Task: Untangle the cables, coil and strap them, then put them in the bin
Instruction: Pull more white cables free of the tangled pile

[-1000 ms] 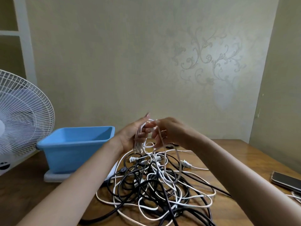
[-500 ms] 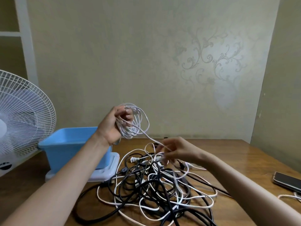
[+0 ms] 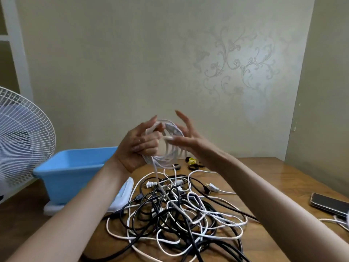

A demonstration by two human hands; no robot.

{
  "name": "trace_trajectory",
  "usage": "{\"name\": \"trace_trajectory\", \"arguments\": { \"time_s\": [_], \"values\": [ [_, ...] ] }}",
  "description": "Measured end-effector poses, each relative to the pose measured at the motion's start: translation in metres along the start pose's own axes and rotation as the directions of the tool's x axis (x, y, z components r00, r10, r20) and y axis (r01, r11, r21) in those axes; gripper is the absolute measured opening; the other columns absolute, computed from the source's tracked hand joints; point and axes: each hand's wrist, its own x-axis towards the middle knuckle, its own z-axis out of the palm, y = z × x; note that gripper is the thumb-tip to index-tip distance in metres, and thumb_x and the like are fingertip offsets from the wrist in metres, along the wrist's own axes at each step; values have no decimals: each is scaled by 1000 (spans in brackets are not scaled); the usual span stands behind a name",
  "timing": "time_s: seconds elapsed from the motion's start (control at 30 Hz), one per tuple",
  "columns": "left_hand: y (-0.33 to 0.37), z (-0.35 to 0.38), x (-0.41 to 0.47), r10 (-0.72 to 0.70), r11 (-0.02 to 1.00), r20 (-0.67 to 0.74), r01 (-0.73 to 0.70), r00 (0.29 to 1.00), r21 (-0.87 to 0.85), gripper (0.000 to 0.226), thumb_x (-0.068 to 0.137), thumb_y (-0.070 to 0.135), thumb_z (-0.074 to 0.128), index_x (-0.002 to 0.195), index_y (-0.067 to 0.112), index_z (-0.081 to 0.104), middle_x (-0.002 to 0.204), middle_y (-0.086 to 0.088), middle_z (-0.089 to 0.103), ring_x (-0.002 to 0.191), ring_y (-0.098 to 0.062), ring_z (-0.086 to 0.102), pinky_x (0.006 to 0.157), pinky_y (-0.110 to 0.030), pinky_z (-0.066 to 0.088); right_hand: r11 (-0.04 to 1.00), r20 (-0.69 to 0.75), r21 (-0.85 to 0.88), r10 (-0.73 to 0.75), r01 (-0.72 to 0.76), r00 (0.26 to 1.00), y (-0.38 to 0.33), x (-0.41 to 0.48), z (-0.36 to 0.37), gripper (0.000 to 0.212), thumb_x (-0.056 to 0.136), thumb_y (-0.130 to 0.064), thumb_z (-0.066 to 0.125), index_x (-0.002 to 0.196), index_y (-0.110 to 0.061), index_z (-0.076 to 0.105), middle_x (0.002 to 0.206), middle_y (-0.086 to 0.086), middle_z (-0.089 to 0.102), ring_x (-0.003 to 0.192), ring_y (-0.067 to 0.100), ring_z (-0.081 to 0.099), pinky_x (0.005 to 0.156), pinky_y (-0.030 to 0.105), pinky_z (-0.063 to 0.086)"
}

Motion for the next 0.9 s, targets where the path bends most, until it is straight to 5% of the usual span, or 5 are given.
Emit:
{"name": "trace_trajectory", "arguments": {
  "time_s": [0.17, 0.37, 0.57, 0.8, 0.9],
  "values": [
    [-3, 16, 1, -63, 998, 96, 62, 993, 14, 37, 102, 29, 35, 86, 0, 53, 42, 2, 33, 34, -5, 25, 40, -19, 18, 983, 190, 124, 108, -133, 976, -3, 8, -6, 38, 74, -22, 55, 109, -7, 57, 95, 6, 63, 87, 18, 60, 89, 39, 46],
    [-4, 10, -11, -56, 994, -22, 58, 998, 98, 42, 102, 32, 34, 85, 0, 54, 54, -7, 43, 65, -23, 57, 71, -32, 44, 824, 117, 553, 67, -121, 991, -5, -3, 11, 20, 69, -15, 60, 88, -10, 62, 71, 1, 58, 65, 12, 60, 66, 24, 52],
    [-24, -3, -21, 78, 985, -141, -54, 987, 167, 55, 102, 40, 27, 92, -1, 62, 84, -17, 66, 98, -25, 58, 107, -30, 31, 612, 26, 778, 197, -144, 980, -28, 3, 19, 14, 75, -16, 56, 64, -9, 51, 37, -5, 34, 32, 8, 36, 49, 20, 50],
    [-11, -13, -23, 10, 1000, 73, -11, 997, 5, 37, 100, 30, 40, 95, 0, 61, 50, 2, 44, 73, -15, 63, 72, -24, 49, 609, 244, 735, 174, -298, 954, -17, 0, 20, 34, 78, -24, 40, 45, -11, 41, 30, -3, 22, 27, 11, 26, 45, 20, 41],
    [-6, -10, -20, 108, 988, -122, -93, 987, 122, 17, 78, 22, 73, 70, 12, 62, 41, 10, 43, 46, -3, 49, 49, -17, 43, 727, 230, 625, 175, -283, 957, -17, -1, 18, 30, 80, -22, 43, 52, -11, 44, 35, -2, 30, 32, 12, 33, 49, 22, 44]
  ]
}}
